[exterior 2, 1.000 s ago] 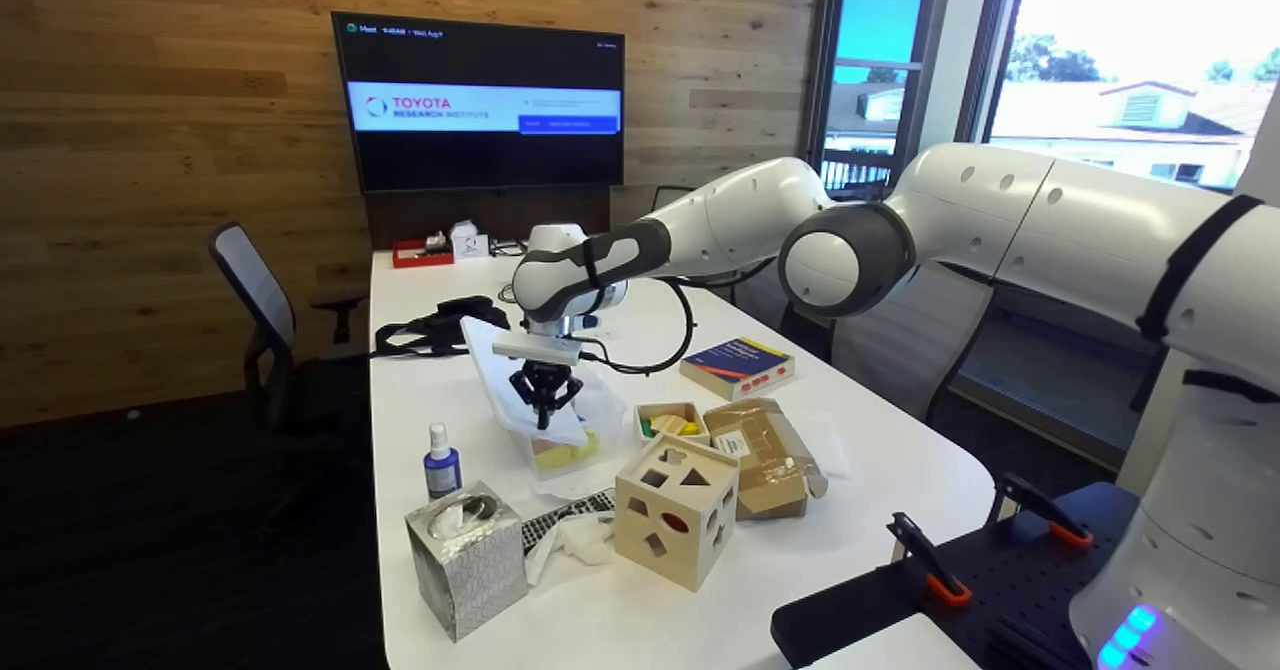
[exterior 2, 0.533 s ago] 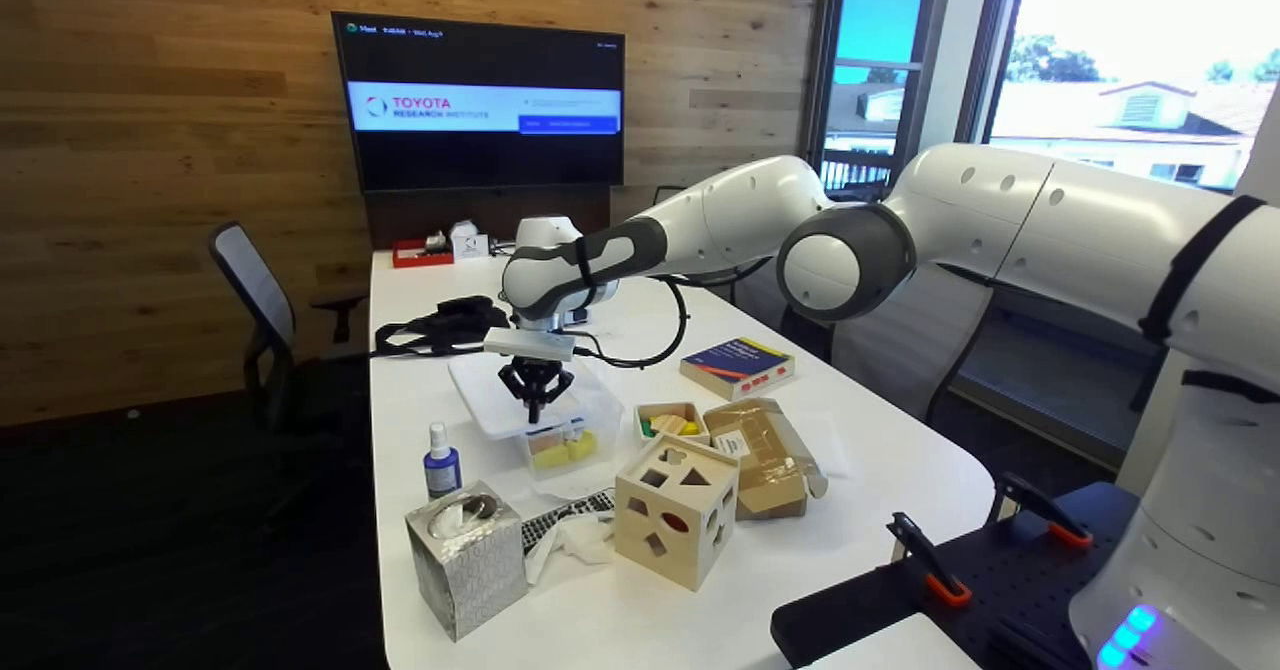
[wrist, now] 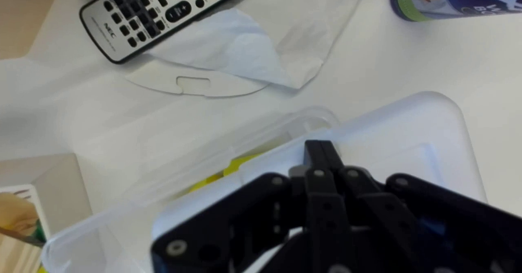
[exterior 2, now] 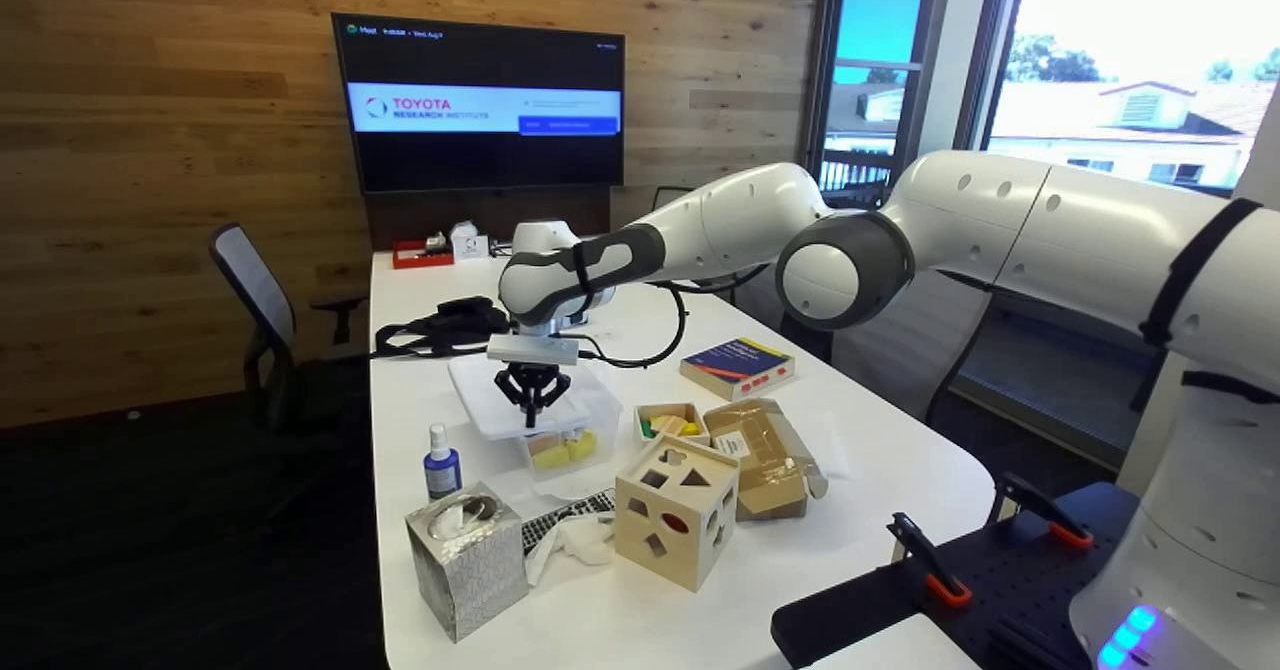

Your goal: Remove the white lid from the clear container.

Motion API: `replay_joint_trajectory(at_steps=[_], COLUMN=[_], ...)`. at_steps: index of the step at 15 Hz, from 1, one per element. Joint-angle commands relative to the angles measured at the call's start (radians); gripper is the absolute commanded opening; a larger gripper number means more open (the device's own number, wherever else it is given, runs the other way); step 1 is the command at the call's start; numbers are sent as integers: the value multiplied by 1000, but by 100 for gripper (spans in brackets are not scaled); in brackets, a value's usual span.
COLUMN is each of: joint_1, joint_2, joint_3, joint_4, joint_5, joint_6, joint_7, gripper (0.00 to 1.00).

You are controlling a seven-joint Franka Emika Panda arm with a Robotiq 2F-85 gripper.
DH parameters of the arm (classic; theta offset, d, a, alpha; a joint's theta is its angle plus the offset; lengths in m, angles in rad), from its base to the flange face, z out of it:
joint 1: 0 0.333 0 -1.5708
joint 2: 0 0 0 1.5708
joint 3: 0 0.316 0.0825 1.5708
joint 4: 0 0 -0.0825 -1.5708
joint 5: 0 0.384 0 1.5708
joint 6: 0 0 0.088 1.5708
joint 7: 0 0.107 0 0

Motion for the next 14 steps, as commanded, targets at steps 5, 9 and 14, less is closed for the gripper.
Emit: replay_joint_trajectory(at_steps=[5, 9, 14], joint_1=[22, 30, 37], joint_2=[50, 62, 68], joint_3=[6, 6, 8], joint_4=[77, 90, 99], joint_5=[-11, -9, -4], joint_6=[-3, -5, 0], joint_7=[-141, -198, -261], gripper=[0, 0, 0])
